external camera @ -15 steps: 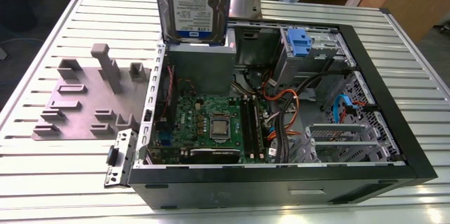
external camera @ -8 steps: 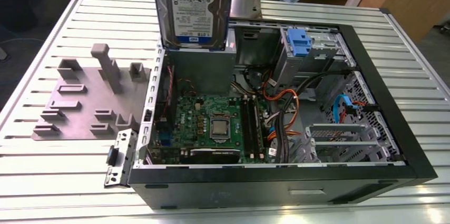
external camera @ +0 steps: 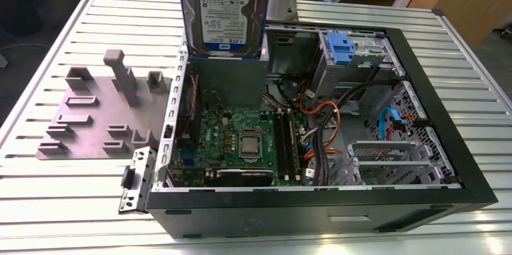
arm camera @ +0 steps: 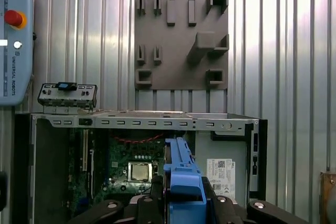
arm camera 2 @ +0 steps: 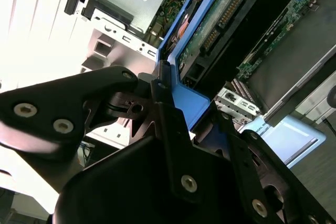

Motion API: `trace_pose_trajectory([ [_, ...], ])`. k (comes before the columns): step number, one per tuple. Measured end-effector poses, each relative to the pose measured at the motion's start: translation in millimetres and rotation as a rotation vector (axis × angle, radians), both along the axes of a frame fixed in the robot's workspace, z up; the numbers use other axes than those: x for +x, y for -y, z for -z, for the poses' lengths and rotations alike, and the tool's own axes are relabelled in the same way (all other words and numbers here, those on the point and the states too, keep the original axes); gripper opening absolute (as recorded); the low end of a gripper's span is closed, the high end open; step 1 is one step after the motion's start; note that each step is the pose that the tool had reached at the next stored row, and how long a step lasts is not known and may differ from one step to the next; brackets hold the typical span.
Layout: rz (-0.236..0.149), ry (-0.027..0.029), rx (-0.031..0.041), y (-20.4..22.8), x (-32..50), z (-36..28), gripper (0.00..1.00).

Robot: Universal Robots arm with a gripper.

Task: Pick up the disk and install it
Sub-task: 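Pick up the disk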

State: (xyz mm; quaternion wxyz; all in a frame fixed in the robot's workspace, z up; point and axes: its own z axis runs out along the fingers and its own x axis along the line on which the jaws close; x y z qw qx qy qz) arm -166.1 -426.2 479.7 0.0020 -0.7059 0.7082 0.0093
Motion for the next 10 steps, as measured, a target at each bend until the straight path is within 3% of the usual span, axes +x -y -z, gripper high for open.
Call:
trace_pose_trajectory([
  [10, 0.0, 0.0, 0.0, 0.0, 1.0, 0.0, 0.36],
])
